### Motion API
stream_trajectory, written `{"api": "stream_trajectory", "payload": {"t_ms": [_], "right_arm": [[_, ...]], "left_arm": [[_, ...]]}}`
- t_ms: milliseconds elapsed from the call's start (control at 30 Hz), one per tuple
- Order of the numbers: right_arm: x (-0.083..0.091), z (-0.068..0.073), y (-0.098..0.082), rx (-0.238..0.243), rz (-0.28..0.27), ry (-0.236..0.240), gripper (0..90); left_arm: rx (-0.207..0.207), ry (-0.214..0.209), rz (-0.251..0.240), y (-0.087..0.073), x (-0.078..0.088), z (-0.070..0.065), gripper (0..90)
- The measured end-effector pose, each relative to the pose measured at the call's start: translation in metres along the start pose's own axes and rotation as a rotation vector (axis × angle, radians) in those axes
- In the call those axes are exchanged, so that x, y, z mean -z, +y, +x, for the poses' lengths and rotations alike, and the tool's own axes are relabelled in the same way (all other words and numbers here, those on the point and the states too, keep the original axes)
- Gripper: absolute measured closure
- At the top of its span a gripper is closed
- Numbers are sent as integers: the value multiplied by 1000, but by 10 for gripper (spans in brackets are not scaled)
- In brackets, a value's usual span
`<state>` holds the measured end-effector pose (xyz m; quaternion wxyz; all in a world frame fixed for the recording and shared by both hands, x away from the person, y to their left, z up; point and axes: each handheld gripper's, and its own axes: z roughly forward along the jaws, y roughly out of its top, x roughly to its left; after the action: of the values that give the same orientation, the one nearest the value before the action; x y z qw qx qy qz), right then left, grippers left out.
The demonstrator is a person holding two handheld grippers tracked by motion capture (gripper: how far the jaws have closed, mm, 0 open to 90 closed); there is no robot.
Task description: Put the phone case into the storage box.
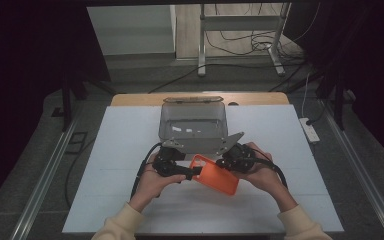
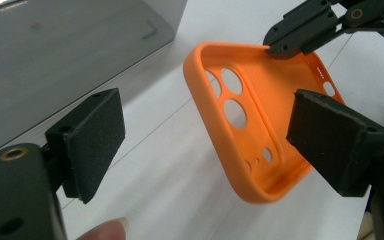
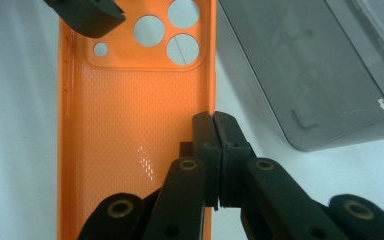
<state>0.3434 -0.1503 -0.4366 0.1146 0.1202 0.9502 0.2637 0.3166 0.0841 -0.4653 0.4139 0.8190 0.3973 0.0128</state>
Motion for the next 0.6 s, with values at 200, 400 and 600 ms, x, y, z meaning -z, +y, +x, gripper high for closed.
{"api": "stream_trajectory", "payload": {"t_ms": [200,400,600], "right_arm": [[-1,0,0,3,1,0,890],[-1,1,0,4,-1,-4,890],[0,0,0,8,-2,-8,890]], "left_arm": [[8,-4,9,2,-5,0,155],[10,-13,13,3,-7,0,198],[13,-40,18,3,-8,4,312]]}}
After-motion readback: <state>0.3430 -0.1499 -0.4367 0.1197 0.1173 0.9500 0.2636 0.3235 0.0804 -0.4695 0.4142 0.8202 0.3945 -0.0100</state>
